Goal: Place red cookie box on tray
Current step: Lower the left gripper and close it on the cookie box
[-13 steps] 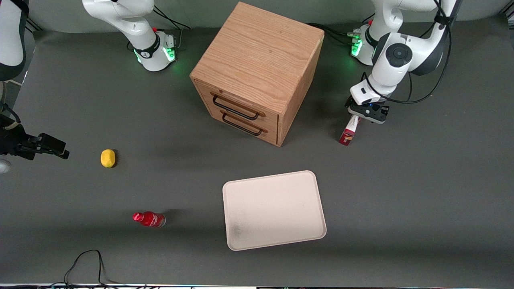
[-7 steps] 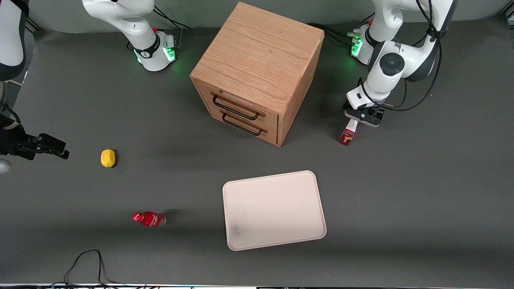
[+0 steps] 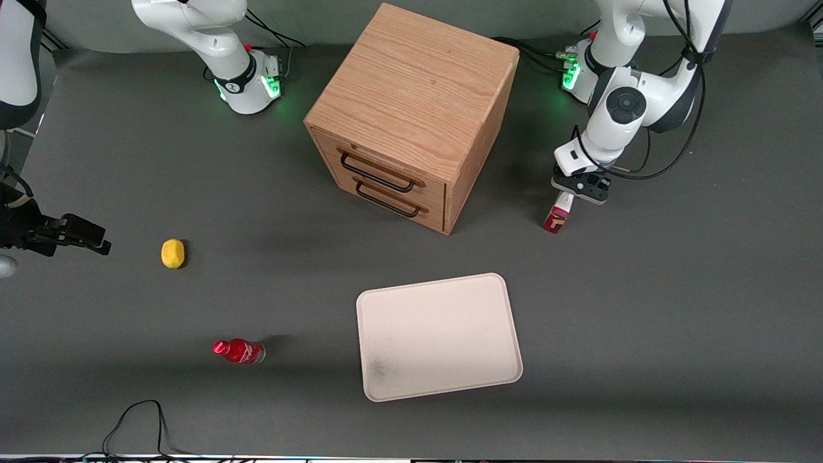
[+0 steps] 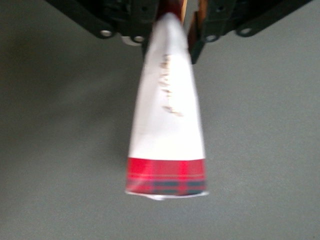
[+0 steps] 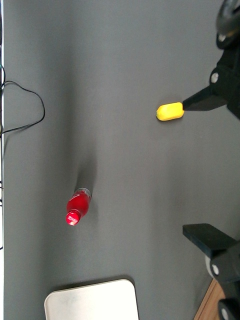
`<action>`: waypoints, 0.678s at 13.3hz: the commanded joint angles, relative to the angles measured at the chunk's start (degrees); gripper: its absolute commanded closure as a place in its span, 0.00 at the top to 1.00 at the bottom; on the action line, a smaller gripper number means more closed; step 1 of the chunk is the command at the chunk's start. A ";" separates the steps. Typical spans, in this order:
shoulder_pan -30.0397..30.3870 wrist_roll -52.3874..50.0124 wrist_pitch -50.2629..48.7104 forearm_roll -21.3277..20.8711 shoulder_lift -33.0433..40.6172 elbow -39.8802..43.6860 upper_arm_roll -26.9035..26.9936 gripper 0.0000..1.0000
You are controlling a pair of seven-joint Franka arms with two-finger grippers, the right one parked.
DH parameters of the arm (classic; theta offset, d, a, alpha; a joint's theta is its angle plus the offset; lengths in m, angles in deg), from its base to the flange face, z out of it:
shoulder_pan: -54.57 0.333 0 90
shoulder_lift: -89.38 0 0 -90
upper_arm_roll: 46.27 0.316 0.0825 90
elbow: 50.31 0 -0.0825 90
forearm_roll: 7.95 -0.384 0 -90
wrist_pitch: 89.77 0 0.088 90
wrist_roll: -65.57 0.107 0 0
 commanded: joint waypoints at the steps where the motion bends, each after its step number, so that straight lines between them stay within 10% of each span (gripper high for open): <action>1: -0.66 -0.72 0.05 -0.55 0.05 0.03 0.32 0.00; 9: -0.92 -2.30 -8.53 -0.55 4.43 3.88 0.32 0.00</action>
